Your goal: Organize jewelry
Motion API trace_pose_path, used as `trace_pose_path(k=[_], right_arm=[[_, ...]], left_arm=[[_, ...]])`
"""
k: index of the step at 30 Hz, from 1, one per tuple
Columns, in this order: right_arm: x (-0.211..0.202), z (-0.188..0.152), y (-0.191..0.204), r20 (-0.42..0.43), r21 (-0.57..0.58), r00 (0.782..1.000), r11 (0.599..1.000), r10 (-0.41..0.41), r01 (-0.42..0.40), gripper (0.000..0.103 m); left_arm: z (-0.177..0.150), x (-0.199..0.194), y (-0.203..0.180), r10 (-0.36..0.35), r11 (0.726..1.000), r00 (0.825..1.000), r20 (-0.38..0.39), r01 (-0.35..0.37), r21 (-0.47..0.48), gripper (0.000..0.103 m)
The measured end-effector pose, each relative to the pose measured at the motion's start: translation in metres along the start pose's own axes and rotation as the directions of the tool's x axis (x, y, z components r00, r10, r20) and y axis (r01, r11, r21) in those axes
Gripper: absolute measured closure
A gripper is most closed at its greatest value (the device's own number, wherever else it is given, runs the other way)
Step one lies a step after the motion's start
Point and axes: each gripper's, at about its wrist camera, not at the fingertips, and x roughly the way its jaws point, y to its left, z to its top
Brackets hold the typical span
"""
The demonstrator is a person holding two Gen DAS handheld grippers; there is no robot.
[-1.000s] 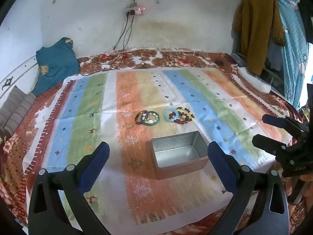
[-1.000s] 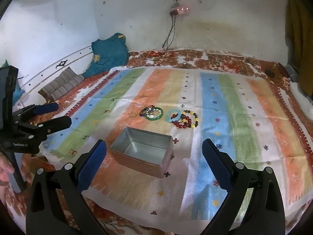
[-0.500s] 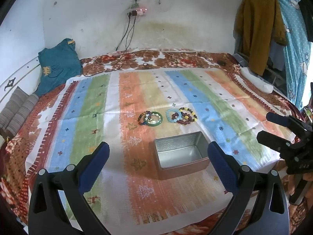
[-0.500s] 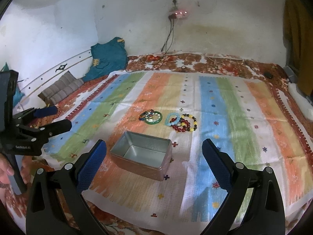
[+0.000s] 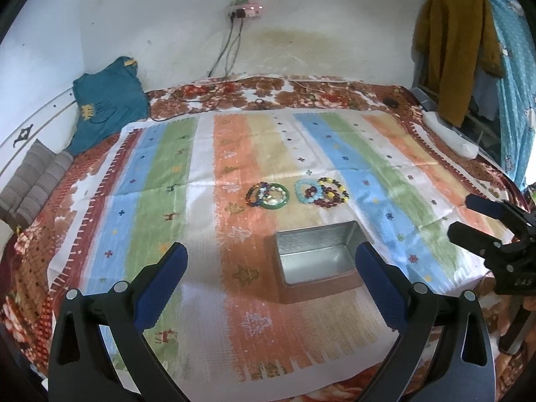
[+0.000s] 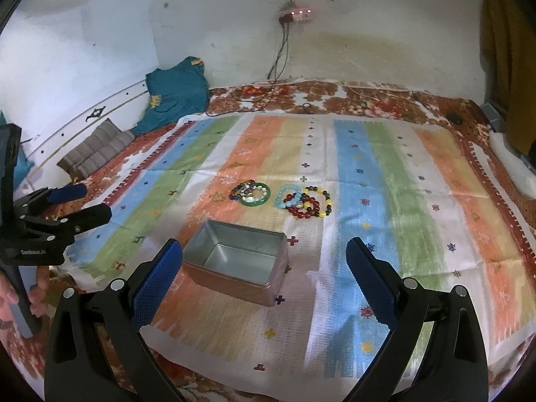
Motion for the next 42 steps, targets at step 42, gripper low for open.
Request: trace_pose_path(k=[42], right_arm=[[0.086,0.06,-0.035,-0.131,0.045,0.989,0.996,-0.071,0.078,0.004]], left_arm=[[0.061,0.095,0.04,0.138,0.983,0.975,-0.174,-0.156,-0.093,0.005]])
